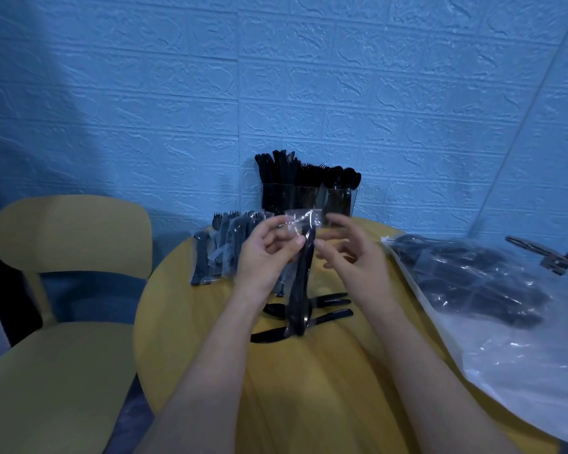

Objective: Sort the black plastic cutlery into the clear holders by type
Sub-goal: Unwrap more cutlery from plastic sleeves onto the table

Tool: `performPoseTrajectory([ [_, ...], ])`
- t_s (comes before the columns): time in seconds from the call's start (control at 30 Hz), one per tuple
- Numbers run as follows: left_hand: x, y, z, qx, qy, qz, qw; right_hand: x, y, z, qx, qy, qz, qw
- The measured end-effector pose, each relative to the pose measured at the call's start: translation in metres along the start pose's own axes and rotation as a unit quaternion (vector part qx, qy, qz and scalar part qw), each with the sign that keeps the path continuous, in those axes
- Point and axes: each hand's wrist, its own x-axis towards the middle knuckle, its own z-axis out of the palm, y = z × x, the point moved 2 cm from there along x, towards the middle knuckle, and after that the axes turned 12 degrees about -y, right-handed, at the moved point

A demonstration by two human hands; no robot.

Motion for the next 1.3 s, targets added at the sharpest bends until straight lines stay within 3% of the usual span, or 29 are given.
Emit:
performPoseTrajectory([
  [0.1,-0.003,0.002,0.005,0.015,-0.039,-0.002,0.999,0.000,-0.005,-0.002,-0.094,0.031,-0.070,0.993],
  [0.23,-0.004,0.003,0.006,0.025,-0.060,-0.003,0.998,0.001,0.002,-0.004,-0.251,0.056,-0.152,0.954],
  [0.47,-0.004,0.002,0.006,0.048,-0.063,-0.034,0.996,0.000,0.005,-0.009,-0.342,0.037,-0.196,0.918],
  [0.63,-0.006,0.005,0.008,0.051,-0.073,-0.014,0.996,-0.001,0.003,-0.009,-0.425,0.065,-0.212,0.878],
  [0.83,-0.009,0.004,0.015,0.067,-0.118,-0.020,0.990,0.000,0.003,-0.009,-0.418,0.085,-0.216,0.878],
  [1.03,-0.008,0.002,0.018,0.115,-0.124,-0.013,0.986,-0.002,-0.002,-0.005,-0.457,0.113,-0.235,0.850],
  [1.3,-0.007,-0.001,0.016,0.102,-0.140,-0.051,0.984,-0.002,0.000,-0.009,-0.287,0.168,-0.116,0.936],
])
